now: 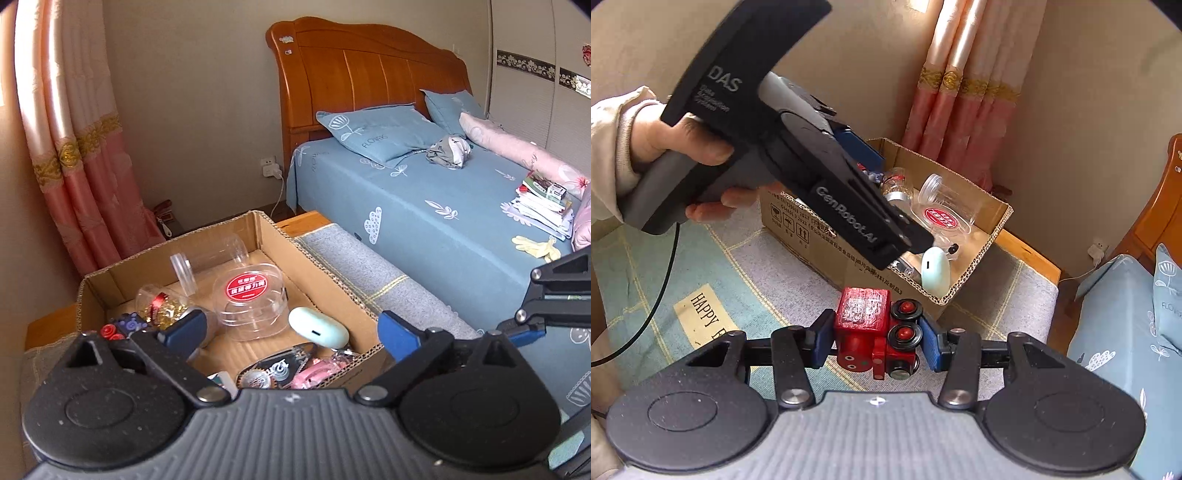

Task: Organize rigid objects
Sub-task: 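Carry both items to the box, opening left gripper while right gripper lowers the red toy, then open right gripper to release the red S.L toy into the box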

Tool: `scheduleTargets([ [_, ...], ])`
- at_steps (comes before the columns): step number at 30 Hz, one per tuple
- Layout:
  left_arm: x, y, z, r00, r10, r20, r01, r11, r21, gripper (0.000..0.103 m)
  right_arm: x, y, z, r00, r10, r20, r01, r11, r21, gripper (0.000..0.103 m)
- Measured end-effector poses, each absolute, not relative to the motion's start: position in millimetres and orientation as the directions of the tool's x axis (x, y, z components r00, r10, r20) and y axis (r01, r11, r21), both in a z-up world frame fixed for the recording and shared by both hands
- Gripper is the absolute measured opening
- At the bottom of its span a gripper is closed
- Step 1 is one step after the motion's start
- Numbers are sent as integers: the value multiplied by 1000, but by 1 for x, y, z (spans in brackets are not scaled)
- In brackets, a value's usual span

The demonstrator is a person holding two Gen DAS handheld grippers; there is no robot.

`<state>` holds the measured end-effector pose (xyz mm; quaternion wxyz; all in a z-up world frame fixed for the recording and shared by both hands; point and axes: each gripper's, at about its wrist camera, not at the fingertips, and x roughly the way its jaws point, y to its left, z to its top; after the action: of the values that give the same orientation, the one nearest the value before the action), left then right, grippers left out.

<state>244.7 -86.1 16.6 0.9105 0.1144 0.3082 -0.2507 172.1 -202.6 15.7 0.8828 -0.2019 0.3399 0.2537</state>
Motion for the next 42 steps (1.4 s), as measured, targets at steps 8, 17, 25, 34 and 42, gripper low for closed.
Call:
scheduleTargets([
  [8, 213, -53, 19, 747, -282, -602, 430, 896, 113, 102, 189, -206, 29, 667, 304, -680, -559, 808, -187, 53],
  [17, 182, -26, 12, 779, -229, -584, 327, 943, 66, 102, 233, -197, 46, 688, 296, -663, -536, 823, -189, 53],
  [25, 165, -8, 17, 826, -160, -540, 237, 969, 75, 102, 282, -171, 40, 631, 336, -700, -561, 820, -112, 53],
  [34, 155, 4, 13, 829, -146, -539, 202, 978, 45, 102, 311, -144, 12, 570, 338, -749, -553, 832, -45, 53],
  [42, 147, 8, 12, 831, -125, -543, 176, 983, 43, 102, 322, -136, 3, 550, 328, -768, -531, 847, -18, 53],
])
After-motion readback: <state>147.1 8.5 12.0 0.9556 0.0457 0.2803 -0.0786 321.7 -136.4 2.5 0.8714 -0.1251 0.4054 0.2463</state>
